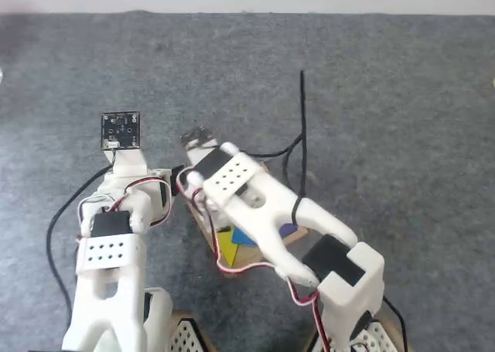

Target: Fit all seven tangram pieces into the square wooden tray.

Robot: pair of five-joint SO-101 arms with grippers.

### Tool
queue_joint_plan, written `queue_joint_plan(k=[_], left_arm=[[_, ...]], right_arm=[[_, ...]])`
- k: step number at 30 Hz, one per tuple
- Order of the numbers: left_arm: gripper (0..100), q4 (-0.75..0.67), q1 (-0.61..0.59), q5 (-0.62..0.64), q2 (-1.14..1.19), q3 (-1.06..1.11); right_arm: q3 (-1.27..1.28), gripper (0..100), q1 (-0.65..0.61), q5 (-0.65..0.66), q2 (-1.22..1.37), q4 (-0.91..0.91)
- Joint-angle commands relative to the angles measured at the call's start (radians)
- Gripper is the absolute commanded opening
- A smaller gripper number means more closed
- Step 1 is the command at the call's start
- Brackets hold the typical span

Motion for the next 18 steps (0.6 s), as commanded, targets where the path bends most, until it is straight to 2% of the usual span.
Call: queue_joint_plan(k=[1, 8, 18], left_arm=[[27, -0.021, -0.006, -0.011, -0.025, -0.010], [27, -0.021, -0.006, -0.011, -0.025, -0.010], [27, -0.021, -0.006, -0.011, -0.025, -0.010]], right_arm=[[-0.005, 37.3, 0.051, -0.011, -0.010, -0.033], [-0.008, 37.3, 0.058, -0.009, 0.068, -0.028], [-0.006, 37.2, 0.162, 0.011, 0.061, 0.001]])
